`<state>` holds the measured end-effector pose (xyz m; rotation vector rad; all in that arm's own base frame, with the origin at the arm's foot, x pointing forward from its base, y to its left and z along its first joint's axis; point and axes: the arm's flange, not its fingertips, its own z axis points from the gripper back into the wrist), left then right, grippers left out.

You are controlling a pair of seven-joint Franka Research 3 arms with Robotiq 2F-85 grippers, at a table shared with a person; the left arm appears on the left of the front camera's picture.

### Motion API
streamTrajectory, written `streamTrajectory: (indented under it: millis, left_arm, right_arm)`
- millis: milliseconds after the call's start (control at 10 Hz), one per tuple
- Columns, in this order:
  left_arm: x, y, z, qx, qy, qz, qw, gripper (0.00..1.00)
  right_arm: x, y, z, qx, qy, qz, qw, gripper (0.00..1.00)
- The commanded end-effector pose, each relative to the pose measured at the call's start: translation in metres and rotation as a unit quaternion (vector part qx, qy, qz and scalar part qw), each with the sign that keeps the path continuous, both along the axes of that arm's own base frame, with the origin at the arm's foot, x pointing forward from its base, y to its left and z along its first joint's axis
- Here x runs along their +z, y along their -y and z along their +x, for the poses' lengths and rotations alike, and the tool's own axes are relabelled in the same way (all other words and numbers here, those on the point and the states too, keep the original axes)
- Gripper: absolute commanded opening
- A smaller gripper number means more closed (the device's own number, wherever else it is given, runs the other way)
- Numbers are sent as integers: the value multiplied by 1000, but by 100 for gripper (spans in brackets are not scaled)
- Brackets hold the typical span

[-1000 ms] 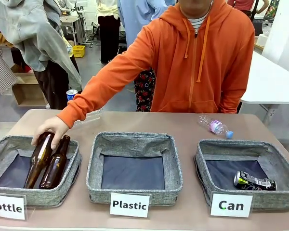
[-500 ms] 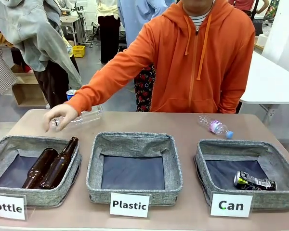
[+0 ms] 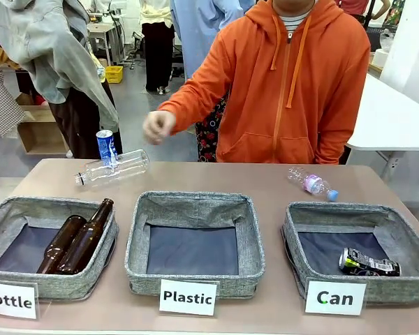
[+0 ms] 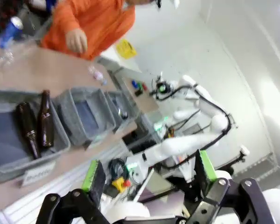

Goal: Sort the can waste into the basket.
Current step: Pick up the can waste from the table and place it in the right Fabric basket.

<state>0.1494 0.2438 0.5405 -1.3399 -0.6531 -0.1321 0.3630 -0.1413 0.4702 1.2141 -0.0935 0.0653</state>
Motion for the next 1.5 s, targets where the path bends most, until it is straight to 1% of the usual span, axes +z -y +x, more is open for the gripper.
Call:
streamTrajectory:
  millis: [0,100,200,300,400,500,800,900,1000,1100,1200,1300,1400]
  left_arm:
    - [-21,44,8,-38,-14,68,997,100]
    - [-27,60,13,-52,-19,93,994,100]
    - [-33,72,19,-53,-14,109,993,100]
    - [-37,82,23,-34,-3,128,991,100]
    - [-36,84,25,18,20,161,987,100]
    - [-33,74,25,-51,-24,107,993,100]
    - [-33,74,25,-51,-24,107,993,100]
    - [-36,81,28,-39,-12,117,992,100]
    - [-37,92,59,-64,-34,142,987,100]
    - [-39,110,100,-111,-25,168,979,100]
    - [-38,127,142,-150,-2,188,971,100]
    - [-42,143,188,-154,-3,187,970,100]
    - [-52,154,224,-134,-28,186,973,100]
  right_arm:
    - [1,2,-1,1,11,-6,1000,100]
    - [1,2,-1,1,11,-6,1000,100]
    - [1,2,-1,1,11,-6,1000,100]
    - [1,2,-1,1,11,-6,1000,100]
    - [1,2,-1,1,11,-6,1000,100]
    - [1,2,-1,1,11,-6,1000,100]
    - [1,2,-1,1,11,-6,1000,100]
    - [1,2,-1,1,11,-6,1000,100]
    - [1,2,-1,1,11,-6,1000,100]
    - [1,2,-1,1,11,-6,1000,100]
    - [1,2,-1,1,11,-6,1000,100]
    - [1,2,-1,1,11,-6,1000,100]
    - [1,2,-1,1,11,-6,1000,100]
